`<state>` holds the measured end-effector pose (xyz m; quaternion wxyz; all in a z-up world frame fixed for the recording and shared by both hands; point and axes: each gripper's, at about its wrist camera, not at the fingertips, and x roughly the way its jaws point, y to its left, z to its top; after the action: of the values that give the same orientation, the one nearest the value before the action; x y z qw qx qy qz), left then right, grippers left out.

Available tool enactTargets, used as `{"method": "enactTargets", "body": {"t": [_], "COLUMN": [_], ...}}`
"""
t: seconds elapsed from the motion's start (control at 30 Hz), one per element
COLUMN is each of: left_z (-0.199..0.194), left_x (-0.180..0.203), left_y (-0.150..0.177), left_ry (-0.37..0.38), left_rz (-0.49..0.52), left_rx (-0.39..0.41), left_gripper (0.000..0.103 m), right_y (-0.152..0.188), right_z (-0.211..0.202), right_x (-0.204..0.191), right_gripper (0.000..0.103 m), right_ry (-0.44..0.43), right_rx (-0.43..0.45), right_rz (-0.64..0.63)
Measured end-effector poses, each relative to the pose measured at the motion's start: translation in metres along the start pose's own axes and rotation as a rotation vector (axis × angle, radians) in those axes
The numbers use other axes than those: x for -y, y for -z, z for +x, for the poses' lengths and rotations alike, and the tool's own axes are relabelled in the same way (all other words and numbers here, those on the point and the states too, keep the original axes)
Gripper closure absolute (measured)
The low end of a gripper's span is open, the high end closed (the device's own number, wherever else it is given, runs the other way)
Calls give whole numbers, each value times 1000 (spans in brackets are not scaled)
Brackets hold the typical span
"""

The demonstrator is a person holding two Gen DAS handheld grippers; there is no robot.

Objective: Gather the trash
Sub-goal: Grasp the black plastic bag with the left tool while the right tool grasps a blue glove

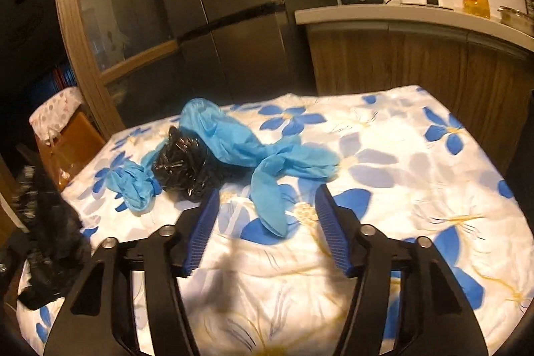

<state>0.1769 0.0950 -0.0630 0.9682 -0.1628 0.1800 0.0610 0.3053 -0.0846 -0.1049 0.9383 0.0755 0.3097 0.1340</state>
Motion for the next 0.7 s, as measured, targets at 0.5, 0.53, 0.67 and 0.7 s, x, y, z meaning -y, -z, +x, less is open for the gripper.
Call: {"method": "enactTargets", "body": {"t": [0.5, 0.53, 0.67, 0.7], "left_z": [-4, -5, -6, -8], "left_x": [-6, -6, -4, -3], "left_y": [-7, -7, -8, -8], "left_ry": [-4, -5, -5, -2], "left_rz": [6, 7, 9, 9], "left_rx": [12, 12, 9, 9], "left_gripper": [103, 103, 103, 103], "right_y": [0, -1, -10, -13], "right_z": [-2, -10, -42, -49], "right_x": [3, 3, 12, 14], "right_gripper": [102, 102, 102, 102], "right_ry": [10, 12, 3, -1], "right_rx": [-17, 5, 76, 89], "right_rz": [15, 12, 23, 28]}}
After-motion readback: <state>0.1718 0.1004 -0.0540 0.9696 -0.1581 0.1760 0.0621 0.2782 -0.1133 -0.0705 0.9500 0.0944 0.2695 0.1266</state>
